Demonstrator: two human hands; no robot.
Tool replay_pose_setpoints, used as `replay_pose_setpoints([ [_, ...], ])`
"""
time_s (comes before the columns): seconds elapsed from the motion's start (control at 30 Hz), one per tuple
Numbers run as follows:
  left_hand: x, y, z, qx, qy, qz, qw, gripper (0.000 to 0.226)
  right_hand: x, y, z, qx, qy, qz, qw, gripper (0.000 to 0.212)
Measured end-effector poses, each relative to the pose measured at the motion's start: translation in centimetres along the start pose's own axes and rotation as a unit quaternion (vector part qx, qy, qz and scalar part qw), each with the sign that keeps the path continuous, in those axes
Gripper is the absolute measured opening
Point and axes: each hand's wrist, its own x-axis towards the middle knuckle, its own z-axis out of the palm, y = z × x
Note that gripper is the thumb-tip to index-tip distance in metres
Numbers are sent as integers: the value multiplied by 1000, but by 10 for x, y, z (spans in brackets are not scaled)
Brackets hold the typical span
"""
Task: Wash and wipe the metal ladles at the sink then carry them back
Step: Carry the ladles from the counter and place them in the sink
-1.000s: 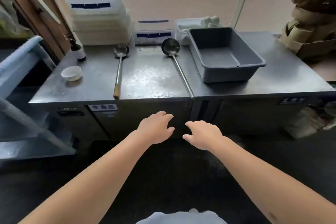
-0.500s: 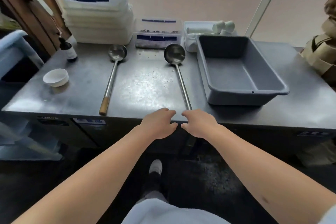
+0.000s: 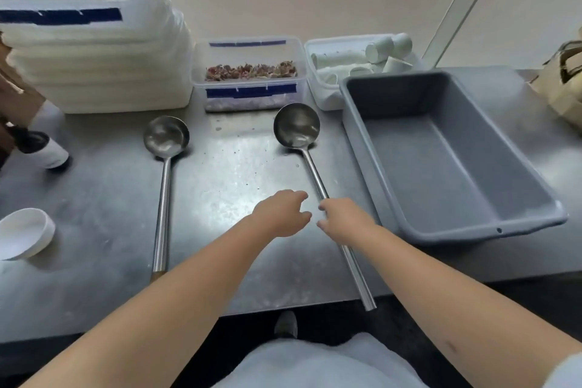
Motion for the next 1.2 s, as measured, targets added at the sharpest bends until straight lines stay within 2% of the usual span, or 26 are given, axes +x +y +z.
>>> replay_pose_setpoints([
  [0.1,37,-6,-7,-135,-36,-31,990,53,30,3,-5,30,-6,32,999,44],
  [0.2,67,-8,-5,-304,-60,-79,947,48,53,11,-2,94,-2,74,993,44],
  [0.3,96,-10,-2,-365,-61,-106,923,45,76,19,3,193,-13,127,973,62],
  [0.37,118,-9,2,-404,-60,-129,904,50,91,24,9,231,-16,149,961,62],
  [0.47,142,-8,13,-445,-49,-167,879,57,108,30,18,238,-24,174,955,50],
  [0.63,166,-2,29,-563,-79,-205,797,14,128,33,26,253,-19,171,952,16],
  [0.77,174,1,38,-623,-62,-223,747,11,132,33,30,251,-34,159,954,14],
  [0.87,174,2,37,-646,-77,-218,727,10,127,35,27,293,-40,149,943,14],
  [1.0,171,4,30,-654,-87,-200,725,17,111,41,19,377,-51,138,914,27],
  [1.1,165,8,23,-660,-93,-194,719,14,99,42,13,490,-66,148,857,24],
  [1.2,153,11,18,-669,-89,-196,711,14,85,36,6,529,-73,147,833,18],
])
